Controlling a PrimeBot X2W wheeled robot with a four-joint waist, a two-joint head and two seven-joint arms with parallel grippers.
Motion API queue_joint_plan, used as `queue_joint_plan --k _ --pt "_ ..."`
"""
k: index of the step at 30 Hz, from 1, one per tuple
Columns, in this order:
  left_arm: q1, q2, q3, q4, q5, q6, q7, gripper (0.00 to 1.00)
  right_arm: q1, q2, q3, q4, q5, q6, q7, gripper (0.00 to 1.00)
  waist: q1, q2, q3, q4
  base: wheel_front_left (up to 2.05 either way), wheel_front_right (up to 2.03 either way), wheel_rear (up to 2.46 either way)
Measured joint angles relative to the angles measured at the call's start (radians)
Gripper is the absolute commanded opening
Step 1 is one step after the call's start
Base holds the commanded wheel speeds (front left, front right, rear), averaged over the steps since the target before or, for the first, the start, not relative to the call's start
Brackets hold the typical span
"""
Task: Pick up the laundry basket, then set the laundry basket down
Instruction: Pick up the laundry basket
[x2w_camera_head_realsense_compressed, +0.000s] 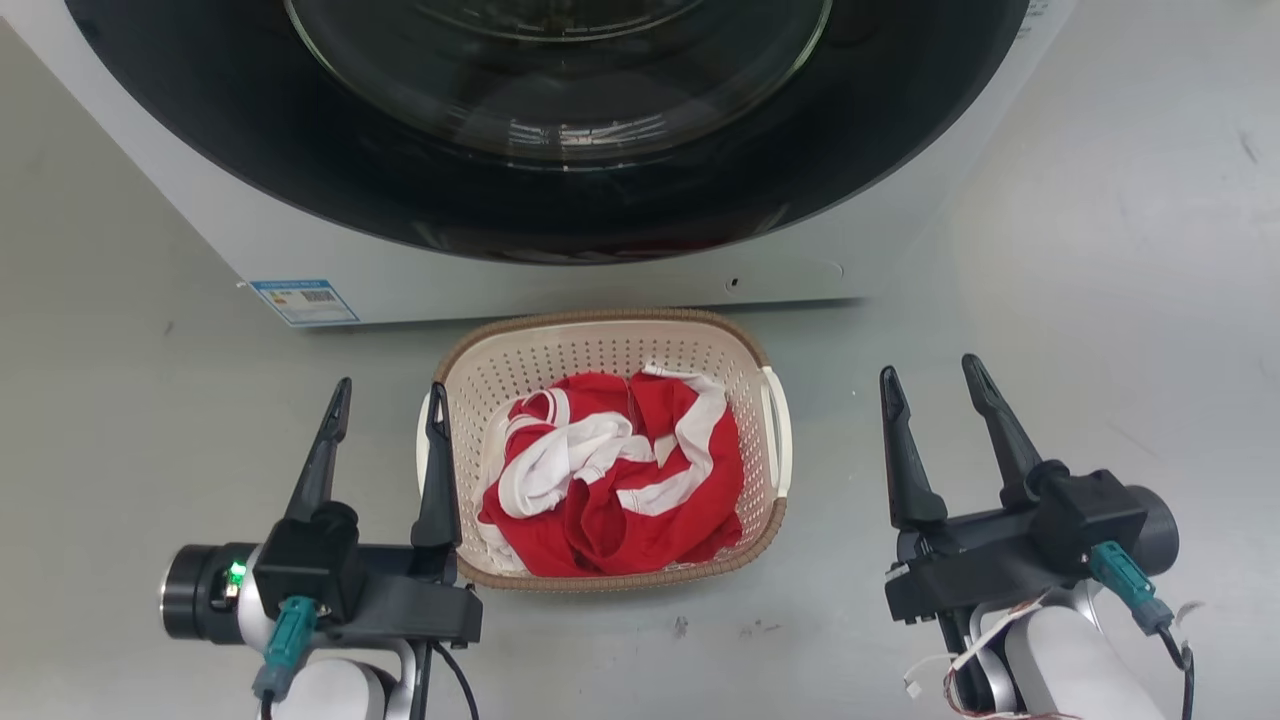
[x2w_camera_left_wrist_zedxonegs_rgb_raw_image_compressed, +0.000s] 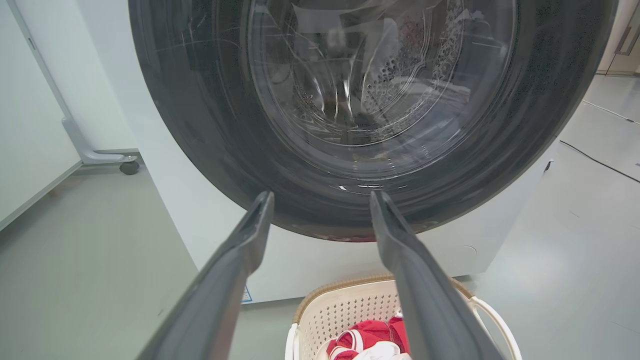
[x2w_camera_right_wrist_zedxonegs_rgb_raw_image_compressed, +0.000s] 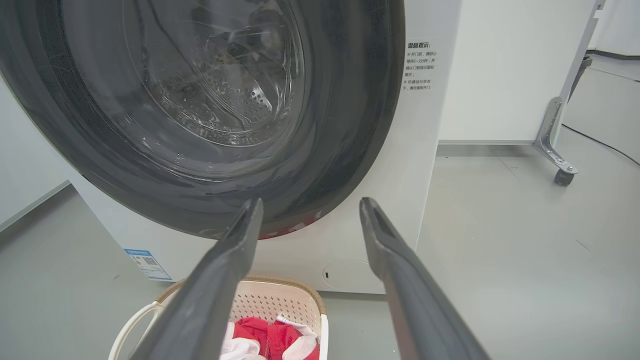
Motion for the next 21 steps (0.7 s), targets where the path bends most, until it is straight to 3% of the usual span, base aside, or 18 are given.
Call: queue_joint_plan --k 21 --pt "-0.283 -0.008 0.010 0.146 -0.028 0.000 0.000 1.00 -0.305 -0.010 -0.021 0.154 -0.005 0.044 0.000 1.00 0.0000 0.0000 0.297 0.005 0.00 0.00 0.00"
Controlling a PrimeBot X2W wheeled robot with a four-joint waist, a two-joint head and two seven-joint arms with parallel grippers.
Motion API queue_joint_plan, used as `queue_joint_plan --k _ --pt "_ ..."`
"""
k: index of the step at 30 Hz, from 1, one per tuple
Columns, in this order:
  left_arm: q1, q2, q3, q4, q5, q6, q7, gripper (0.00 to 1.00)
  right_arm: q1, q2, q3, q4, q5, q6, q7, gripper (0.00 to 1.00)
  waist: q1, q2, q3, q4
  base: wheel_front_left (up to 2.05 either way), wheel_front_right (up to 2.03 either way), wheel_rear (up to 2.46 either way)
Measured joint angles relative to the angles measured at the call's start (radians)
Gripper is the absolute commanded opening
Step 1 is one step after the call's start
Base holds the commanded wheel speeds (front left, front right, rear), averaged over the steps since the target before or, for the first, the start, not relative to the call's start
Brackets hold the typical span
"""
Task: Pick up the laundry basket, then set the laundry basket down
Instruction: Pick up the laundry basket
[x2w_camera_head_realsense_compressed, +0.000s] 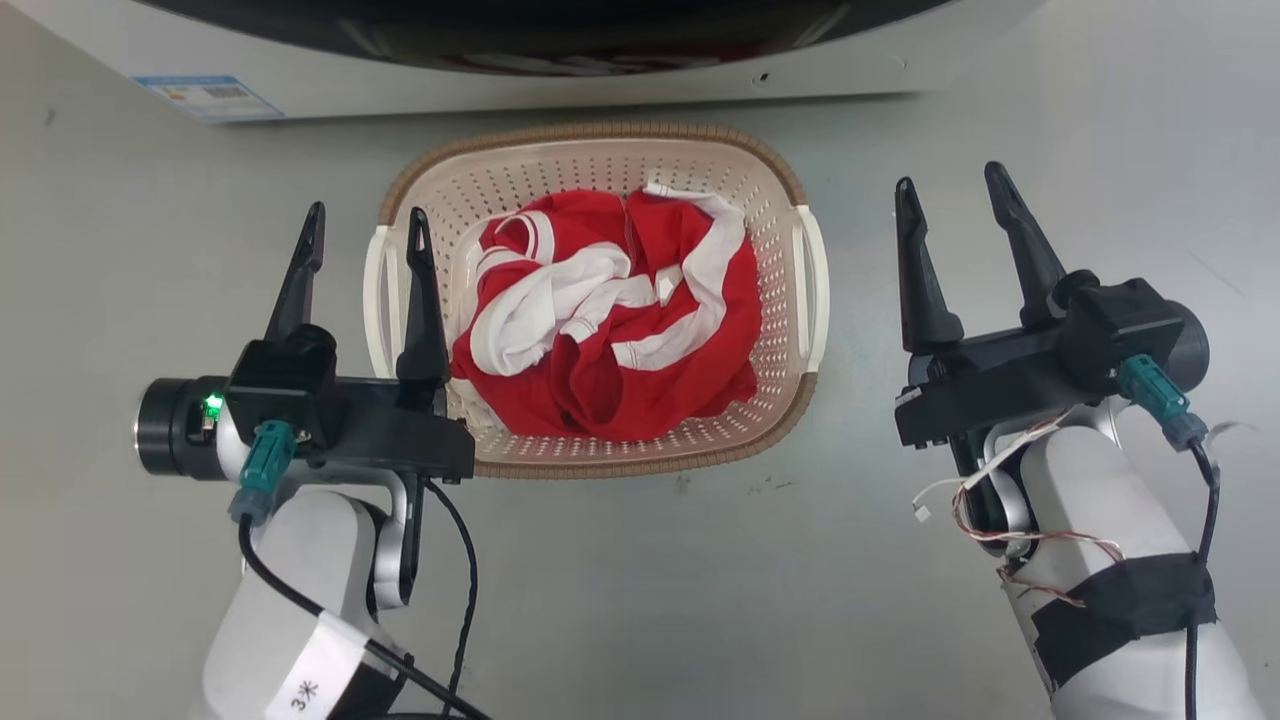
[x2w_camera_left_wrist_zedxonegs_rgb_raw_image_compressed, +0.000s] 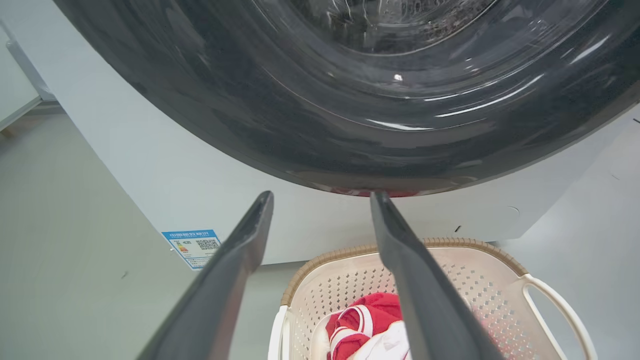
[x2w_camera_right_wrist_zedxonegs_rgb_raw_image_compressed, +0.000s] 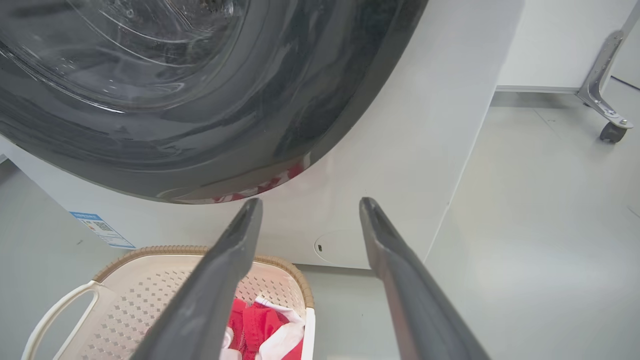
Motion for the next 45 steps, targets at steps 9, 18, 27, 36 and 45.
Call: queue_joint_plan --k 9,18,27,36,45 --pt "-0.096 -0.002 0.002 0.104 -0.025 0.000 0.000 1.00 -0.120 0.000 0.007 0.088 -0.004 0.009 0.000 1.00 -0.0001 0.0000 0.132 0.005 0.00 0.00 0.00" --pt "-0.151 -0.005 0.013 0.216 -0.060 0.000 0.000 1.00 -0.187 0.002 0.023 0.190 -0.004 0.008 0.000 1.00 -0.0001 0.0000 0.225 0.012 0.00 0.00 0.00" --pt "-0.206 -0.006 0.039 0.329 -0.078 0.000 0.000 1.00 -0.233 0.003 0.045 0.283 0.010 0.007 0.000 1.00 -0.0002 0.0000 0.267 0.018 0.00 0.00 0.00" --pt "-0.249 -0.007 0.036 0.427 -0.096 -0.001 0.000 1.00 -0.272 0.004 0.111 0.346 0.078 -0.020 0.000 1.00 -0.0004 -0.0003 0.280 0.025 0.00 0.00 0.00" --pt "-0.313 -0.008 0.013 0.516 -0.129 -0.016 0.015 1.00 -0.315 0.004 0.190 0.415 0.171 -0.063 0.002 1.00 -0.0003 -0.0002 0.297 0.039 0.00 0.00 0.00"
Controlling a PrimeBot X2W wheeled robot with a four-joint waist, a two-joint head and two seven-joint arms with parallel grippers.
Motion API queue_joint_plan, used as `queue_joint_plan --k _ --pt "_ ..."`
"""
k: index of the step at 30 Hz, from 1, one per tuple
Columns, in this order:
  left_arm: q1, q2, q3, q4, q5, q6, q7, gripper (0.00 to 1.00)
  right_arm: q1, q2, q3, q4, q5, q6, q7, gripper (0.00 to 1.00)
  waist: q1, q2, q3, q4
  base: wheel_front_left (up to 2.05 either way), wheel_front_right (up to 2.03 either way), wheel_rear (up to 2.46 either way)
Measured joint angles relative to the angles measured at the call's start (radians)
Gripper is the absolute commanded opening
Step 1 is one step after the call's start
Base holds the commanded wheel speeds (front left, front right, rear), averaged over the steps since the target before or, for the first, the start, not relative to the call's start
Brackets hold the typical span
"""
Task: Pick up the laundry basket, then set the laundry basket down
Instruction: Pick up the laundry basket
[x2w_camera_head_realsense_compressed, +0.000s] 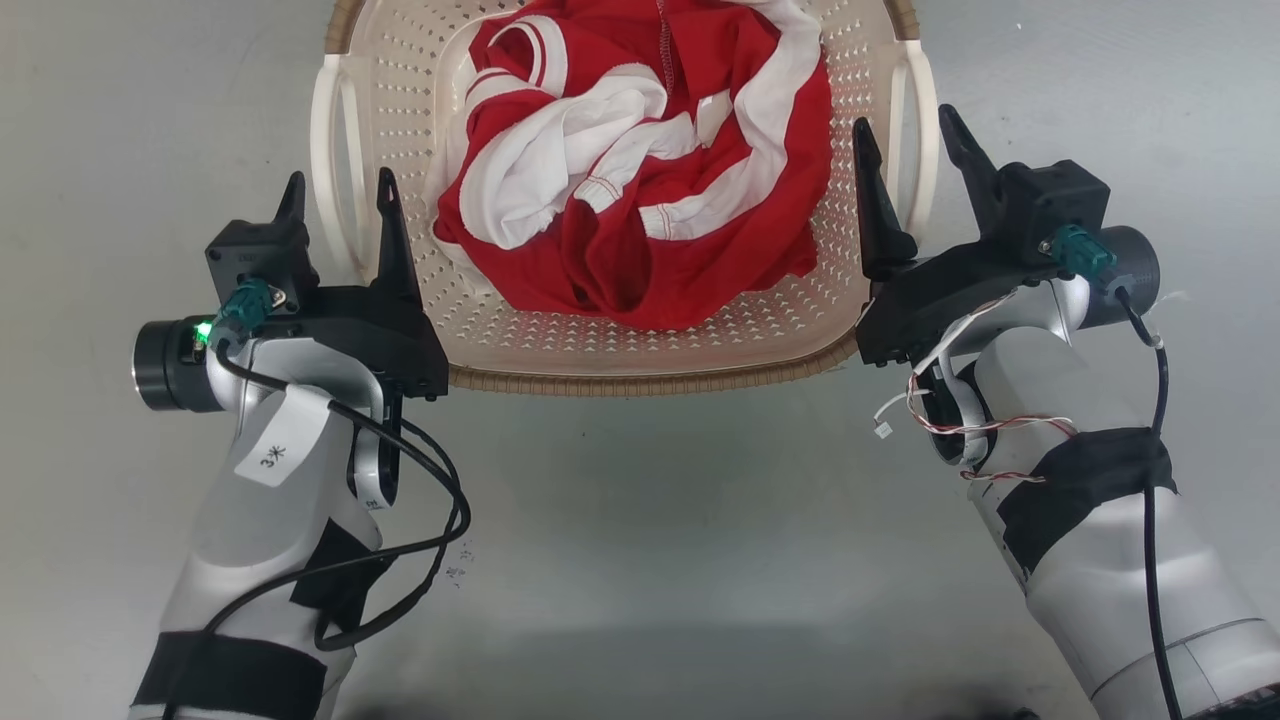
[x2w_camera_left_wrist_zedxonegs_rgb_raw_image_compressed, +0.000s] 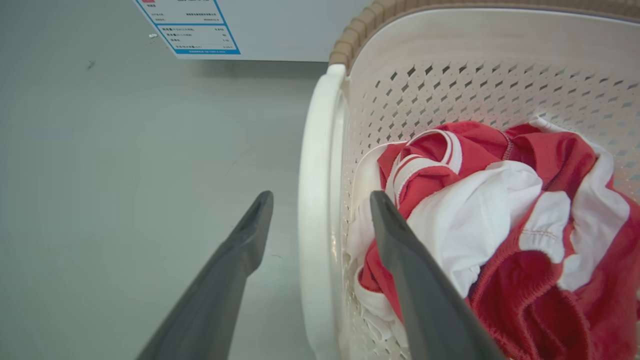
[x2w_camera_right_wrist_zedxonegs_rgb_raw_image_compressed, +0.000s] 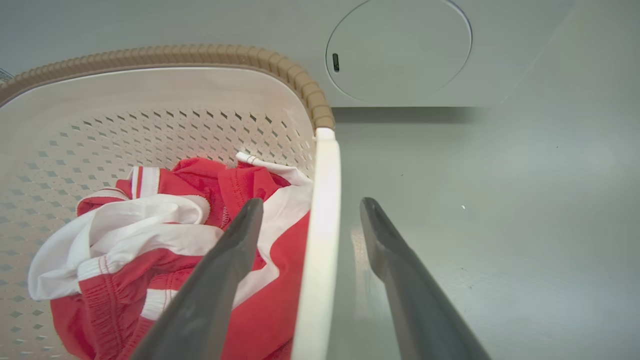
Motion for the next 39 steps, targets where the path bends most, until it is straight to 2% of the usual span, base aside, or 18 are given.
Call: queue_joint_plan --k 9,18,36,39 --pt "-0.064 -0.001 -0.014 0.073 -0.011 -0.012 0.027 1.00 -0.049 0.000 0.038 0.068 0.088 -0.018 0.037 1.00 0.0000 0.0000 0.010 0.007 0.00 0.00 0.00" --pt "-0.089 -0.002 -0.032 0.139 -0.038 -0.012 0.043 1.00 -0.084 0.000 0.073 0.146 0.113 -0.030 0.071 1.00 0.0000 0.0000 0.016 0.011 0.00 0.00 0.00" --pt "-0.134 -0.002 -0.113 0.190 -0.134 -0.010 0.044 1.00 -0.129 0.000 0.158 0.192 0.180 -0.040 0.097 1.00 0.0000 0.0000 0.015 0.015 0.00 0.00 0.00" --pt "-0.140 -0.002 -0.128 0.195 -0.144 -0.010 0.044 1.00 -0.140 0.000 0.173 0.191 0.195 -0.043 0.097 0.94 0.0000 0.0000 0.015 0.015 0.00 0.00 0.00"
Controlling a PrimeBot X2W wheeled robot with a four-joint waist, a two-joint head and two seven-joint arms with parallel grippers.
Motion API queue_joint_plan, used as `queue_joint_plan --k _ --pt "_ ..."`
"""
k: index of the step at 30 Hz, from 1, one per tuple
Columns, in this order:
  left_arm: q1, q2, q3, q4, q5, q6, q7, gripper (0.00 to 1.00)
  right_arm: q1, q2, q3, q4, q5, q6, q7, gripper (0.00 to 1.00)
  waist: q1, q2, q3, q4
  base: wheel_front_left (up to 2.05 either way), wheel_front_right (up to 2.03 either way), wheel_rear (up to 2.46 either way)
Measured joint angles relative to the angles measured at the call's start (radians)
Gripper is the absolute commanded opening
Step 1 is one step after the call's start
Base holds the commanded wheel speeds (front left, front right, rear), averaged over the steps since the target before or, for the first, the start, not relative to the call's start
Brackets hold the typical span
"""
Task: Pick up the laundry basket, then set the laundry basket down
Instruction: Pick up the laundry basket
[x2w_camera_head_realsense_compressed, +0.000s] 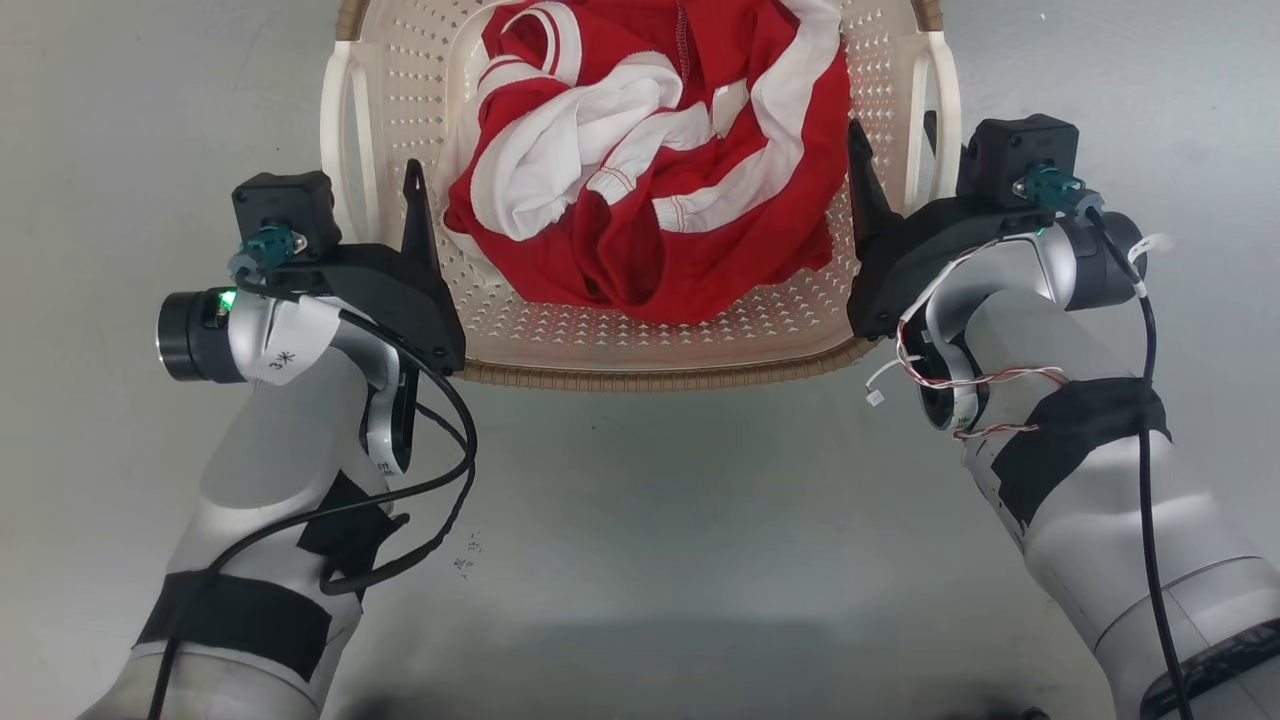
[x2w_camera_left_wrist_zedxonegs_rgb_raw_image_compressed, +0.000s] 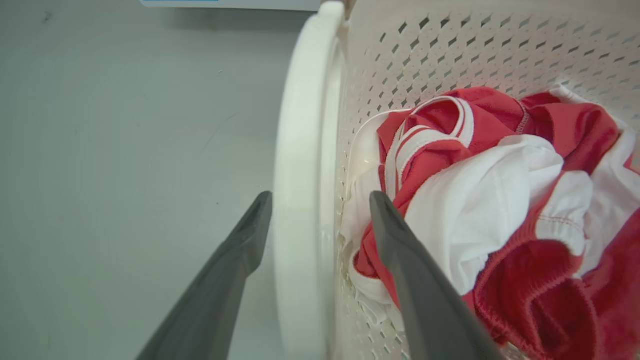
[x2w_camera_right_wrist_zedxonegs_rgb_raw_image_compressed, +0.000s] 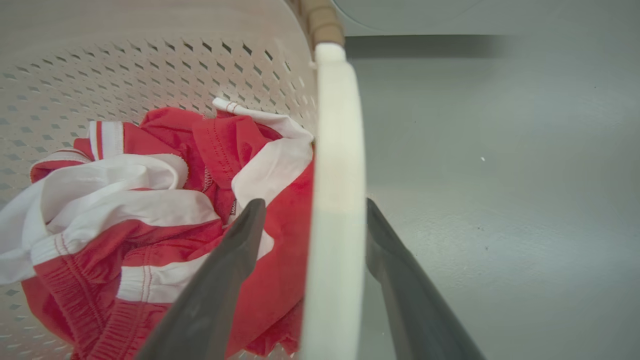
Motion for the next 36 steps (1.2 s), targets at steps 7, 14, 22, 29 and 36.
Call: queue_joint_plan --k 7,14,22,29,36 --pt "-0.001 0.000 -0.034 0.016 -0.028 0.003 0.000 1.00 -0.004 0.000 0.034 0.007 0.026 -0.001 0.003 0.82 0.0000 0.0000 -0.001 0.000 0.00 0.00 0.00" --pt "-0.018 0.000 -0.063 0.022 -0.053 0.007 0.000 0.35 -0.018 0.000 0.059 0.018 0.050 -0.001 0.004 0.49 0.0000 0.0001 -0.002 0.000 0.00 0.00 0.00" --pt "-0.021 0.006 -0.092 0.031 -0.072 0.007 0.000 0.00 -0.030 -0.010 0.079 0.033 0.086 -0.013 0.004 0.00 0.0000 0.0000 -0.005 -0.003 0.00 0.00 0.00" --pt "-0.021 0.004 -0.115 0.052 -0.101 0.007 -0.001 0.00 -0.029 -0.010 0.103 0.049 0.110 -0.013 -0.002 0.00 0.0000 0.0000 -0.020 -0.007 0.00 0.00 0.00" --pt "-0.013 0.005 -0.147 0.060 -0.122 0.007 -0.001 0.00 -0.006 -0.012 0.133 0.052 0.148 -0.018 -0.010 0.00 0.0000 0.0000 -0.052 -0.011 0.00 0.00 0.00"
